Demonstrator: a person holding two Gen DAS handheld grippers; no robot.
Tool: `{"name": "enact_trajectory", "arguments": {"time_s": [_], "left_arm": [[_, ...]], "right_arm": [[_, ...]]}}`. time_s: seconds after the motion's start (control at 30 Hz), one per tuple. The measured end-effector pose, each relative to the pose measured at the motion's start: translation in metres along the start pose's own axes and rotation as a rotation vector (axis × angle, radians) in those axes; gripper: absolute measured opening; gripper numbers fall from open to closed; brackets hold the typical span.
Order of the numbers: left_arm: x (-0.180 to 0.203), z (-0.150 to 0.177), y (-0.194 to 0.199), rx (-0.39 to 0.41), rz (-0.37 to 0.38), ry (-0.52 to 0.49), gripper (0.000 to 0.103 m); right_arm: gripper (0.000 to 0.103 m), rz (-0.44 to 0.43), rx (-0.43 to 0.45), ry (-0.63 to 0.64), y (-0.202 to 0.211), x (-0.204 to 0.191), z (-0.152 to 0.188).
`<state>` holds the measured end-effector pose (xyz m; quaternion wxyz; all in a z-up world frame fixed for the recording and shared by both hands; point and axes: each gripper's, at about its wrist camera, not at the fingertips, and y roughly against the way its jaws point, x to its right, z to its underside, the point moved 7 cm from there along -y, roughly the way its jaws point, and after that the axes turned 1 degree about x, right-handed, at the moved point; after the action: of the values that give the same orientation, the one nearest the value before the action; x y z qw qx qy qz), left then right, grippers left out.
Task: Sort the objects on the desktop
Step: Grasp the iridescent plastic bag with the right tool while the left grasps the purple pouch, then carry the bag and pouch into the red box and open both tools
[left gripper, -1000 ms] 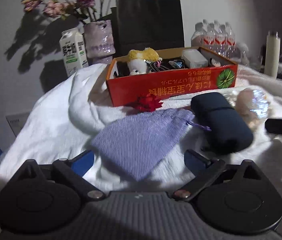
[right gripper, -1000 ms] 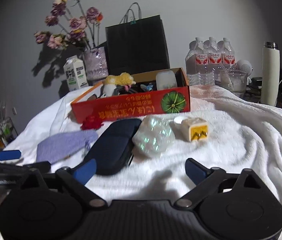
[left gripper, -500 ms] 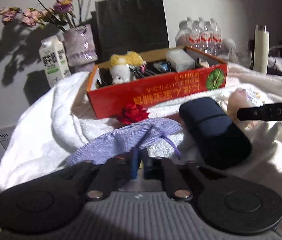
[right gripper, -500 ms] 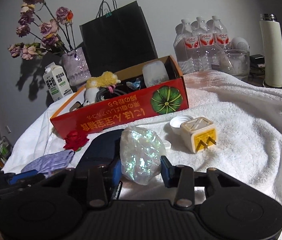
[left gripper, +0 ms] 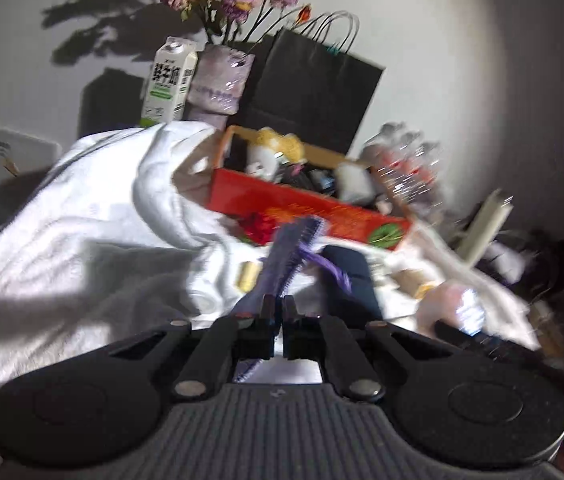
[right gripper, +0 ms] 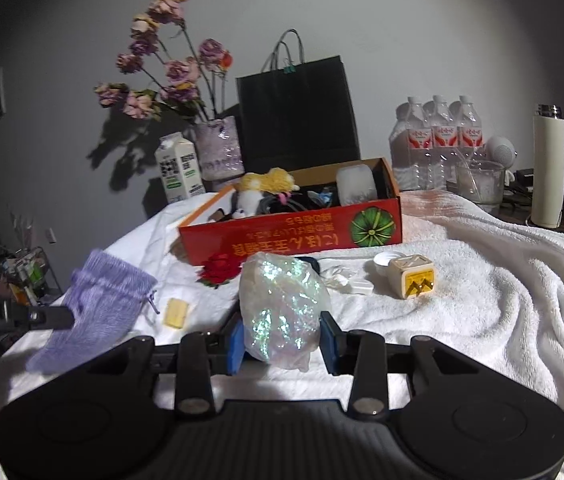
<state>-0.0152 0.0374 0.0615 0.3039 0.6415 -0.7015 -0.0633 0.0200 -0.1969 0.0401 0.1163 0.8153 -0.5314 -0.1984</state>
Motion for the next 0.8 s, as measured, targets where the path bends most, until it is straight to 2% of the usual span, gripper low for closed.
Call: {"name": "enact_trajectory", "arguments": {"time_s": [0.07, 0.17, 0.3, 0.43, 0.57, 0.67, 0.73, 0.8], "left_arm": [[0.006, 0.0, 0.013, 0.011, 0.027, 0.004, 0.004], [0.016, 0.007, 0.025, 0.02, 0.016, -0.015, 0.004], [0.027, 0.012, 0.031, 0.02, 0.036, -0.012, 0.004], [0.033, 0.003, 0.03, 0.039, 0.045, -0.03, 0.004], [0.038, -0.03, 0.01, 0.031, 0.044, -0.106, 0.004], [0.041, -0.071, -0.011, 0.049, 0.031, -0.147, 0.004], [0.042, -0.104, -0.028, 0.058, 0.047, -0.137, 0.004], [0.044, -0.134, -0.049, 0.05, 0.078, -0.085, 0.004]], "right_arm": [[0.036, -0.014, 0.004, 0.027, 0.013, -0.006, 0.003], [0.036, -0.015, 0.008, 0.027, 0.031, -0.008, 0.01], [0.036, -0.016, 0.021, 0.032, 0.049, -0.009, 0.013], [0.036, -0.01, 0.039, 0.033, 0.057, -0.006, 0.009], [0.036, -0.016, 0.028, 0.028, 0.051, 0.003, -0.001], [0.036, -0.023, 0.029, 0.039, 0.038, 0.01, -0.022], [0.036, -0.018, 0.038, 0.049, 0.028, 0.015, -0.042], [0.036, -0.025, 0.057, 0.068, 0.016, 0.018, -0.067]]}}
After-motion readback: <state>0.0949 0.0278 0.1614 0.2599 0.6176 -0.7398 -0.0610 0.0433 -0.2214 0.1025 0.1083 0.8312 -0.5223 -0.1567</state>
